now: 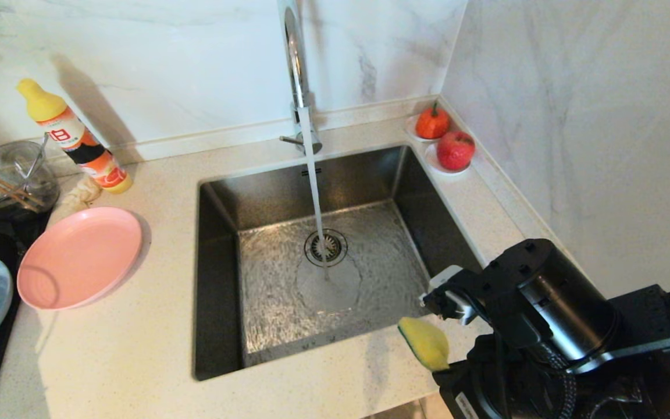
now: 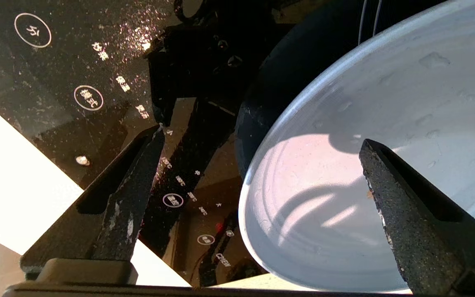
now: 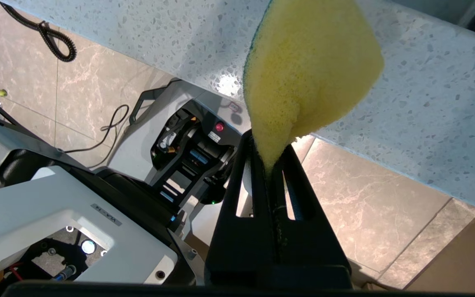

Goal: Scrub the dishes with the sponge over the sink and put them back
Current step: Wash the plate

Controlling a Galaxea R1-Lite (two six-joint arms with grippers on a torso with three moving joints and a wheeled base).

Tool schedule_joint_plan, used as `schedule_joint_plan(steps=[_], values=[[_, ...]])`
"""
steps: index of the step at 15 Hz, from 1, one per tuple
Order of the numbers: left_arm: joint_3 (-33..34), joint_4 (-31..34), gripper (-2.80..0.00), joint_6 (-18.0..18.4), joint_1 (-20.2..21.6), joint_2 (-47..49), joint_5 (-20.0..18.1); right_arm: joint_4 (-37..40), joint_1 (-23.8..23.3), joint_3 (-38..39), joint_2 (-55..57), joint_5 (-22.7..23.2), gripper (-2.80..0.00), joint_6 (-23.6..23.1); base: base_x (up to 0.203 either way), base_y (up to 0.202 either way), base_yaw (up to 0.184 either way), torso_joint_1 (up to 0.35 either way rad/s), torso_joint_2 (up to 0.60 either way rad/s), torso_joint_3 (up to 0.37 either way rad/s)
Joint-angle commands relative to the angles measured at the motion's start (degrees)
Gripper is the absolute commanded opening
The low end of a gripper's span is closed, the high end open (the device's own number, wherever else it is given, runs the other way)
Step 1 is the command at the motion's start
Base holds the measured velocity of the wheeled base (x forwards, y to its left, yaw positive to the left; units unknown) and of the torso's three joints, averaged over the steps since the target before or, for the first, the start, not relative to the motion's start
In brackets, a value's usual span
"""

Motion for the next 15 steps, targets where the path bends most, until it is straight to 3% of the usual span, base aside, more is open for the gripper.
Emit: schedule_joint_plan(steps=[1, 15], values=[[-0.1, 0.3, -2.80, -0.1, 0.0, 0.7, -0.1, 0.1, 0.0, 0.0, 0.1, -0.1, -2.80, 0.1, 0.000, 0.000, 0.000, 0.000, 0.00, 0.000], [-0.8, 2.8, -2.80, -0.4, 0.0, -4.8, -2.9, 0.1, 0.0, 0.0, -0.3, 0.3, -2.80, 0.2, 0.000, 0.000, 0.000, 0.000, 0.00, 0.000]])
